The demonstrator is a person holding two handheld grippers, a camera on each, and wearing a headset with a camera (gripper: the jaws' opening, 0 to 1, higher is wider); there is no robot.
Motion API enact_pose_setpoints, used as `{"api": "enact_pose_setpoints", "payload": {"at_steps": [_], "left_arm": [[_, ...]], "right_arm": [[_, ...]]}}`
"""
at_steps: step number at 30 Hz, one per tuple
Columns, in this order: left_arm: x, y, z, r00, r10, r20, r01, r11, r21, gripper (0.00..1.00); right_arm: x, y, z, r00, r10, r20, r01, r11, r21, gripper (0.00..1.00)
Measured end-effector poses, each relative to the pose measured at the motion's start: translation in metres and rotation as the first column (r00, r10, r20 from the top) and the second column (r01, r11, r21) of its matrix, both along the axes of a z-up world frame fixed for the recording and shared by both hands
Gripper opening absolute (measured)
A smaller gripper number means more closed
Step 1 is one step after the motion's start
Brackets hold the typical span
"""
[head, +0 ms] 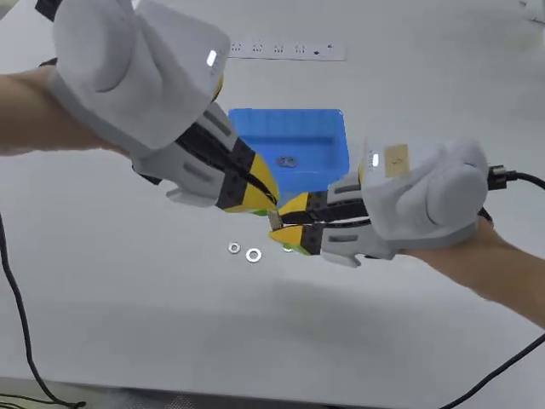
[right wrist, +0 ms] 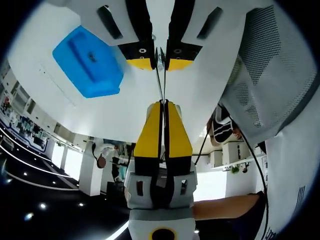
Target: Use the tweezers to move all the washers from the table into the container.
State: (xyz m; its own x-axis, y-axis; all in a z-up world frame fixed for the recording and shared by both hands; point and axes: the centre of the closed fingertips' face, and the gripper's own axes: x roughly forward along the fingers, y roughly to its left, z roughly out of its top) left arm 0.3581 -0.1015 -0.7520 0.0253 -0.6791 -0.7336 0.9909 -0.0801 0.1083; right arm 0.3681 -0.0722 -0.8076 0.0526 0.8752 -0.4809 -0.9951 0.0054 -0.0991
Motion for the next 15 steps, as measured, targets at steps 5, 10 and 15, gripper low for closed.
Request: {"api": "enact_pose_setpoints", "payload": {"at_steps": [5, 10, 15], "left_arm": [[0.003, -0.001, -0.007, 1.0, 0.025, -0.012, -0.026, 1.0, -0.014, 0.06], [0.004, 0.0, -0.015, 0.999, 0.03, -0.025, -0.031, 1.0, -0.008, 0.06], [0.006, 0.002, -0.023, 0.998, 0.041, -0.042, -0.041, 0.999, 0.005, 0.06]], "right_arm": [[0.003, -0.006, -0.009, 1.0, -0.022, -0.012, 0.022, 1.0, -0.006, 0.1], [0.004, -0.006, -0.018, 1.0, -0.019, 0.011, 0.019, 0.999, -0.03, 0.1], [0.005, -0.003, -0.025, 1.0, -0.011, 0.02, 0.012, 0.999, -0.045, 0.1]]}}
